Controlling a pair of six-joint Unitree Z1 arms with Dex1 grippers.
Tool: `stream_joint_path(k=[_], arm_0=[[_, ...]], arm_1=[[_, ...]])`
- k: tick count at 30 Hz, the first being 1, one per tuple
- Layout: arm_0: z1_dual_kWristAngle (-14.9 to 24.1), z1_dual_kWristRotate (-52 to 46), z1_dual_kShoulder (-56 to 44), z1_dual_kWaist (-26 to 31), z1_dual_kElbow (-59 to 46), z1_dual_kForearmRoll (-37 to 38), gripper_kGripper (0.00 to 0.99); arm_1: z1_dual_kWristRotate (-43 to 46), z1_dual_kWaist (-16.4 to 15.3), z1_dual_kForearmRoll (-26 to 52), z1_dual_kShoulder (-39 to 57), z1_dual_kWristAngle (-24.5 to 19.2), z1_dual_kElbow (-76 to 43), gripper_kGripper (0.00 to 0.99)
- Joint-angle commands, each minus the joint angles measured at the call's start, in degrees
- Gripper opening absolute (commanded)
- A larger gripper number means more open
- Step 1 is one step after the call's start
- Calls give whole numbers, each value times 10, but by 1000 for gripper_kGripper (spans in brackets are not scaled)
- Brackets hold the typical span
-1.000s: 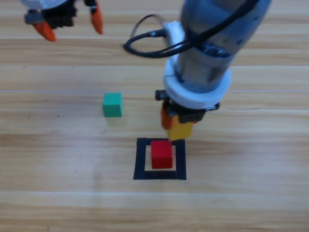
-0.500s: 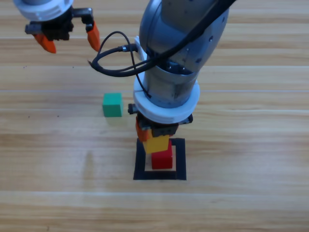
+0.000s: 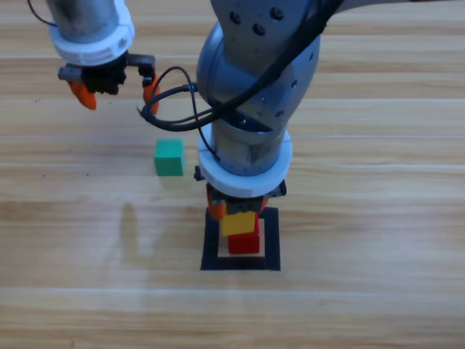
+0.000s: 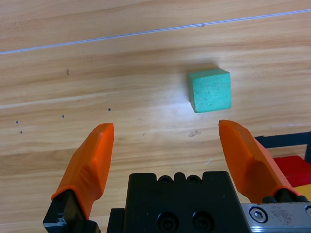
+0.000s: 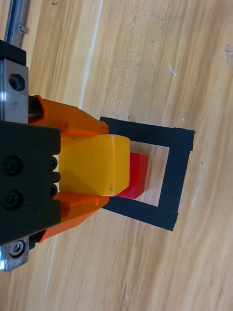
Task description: Stack the blocks in the rectangular block: red at the bottom, yellow in the middle, green on top
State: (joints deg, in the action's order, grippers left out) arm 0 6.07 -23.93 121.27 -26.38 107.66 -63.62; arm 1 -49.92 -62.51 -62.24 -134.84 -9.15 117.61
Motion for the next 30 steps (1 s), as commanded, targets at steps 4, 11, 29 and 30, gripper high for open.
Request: stream_joint_path(k=[4, 11, 29, 30], arm_0=[[11, 0, 62, -23, 52, -30, 916], [6, -9, 63, -26, 55, -30, 905], [23, -41, 101, -54, 92, -47, 890], [21, -41, 103, -54, 94, -47, 890]], arm_1=[[-17, -11, -9, -26, -18, -1, 213], [-27, -10, -9, -27, -28, -5, 215], [-27, -7, -9, -36, -25, -5, 229], [-27, -7, -9, -37, -23, -5, 275]])
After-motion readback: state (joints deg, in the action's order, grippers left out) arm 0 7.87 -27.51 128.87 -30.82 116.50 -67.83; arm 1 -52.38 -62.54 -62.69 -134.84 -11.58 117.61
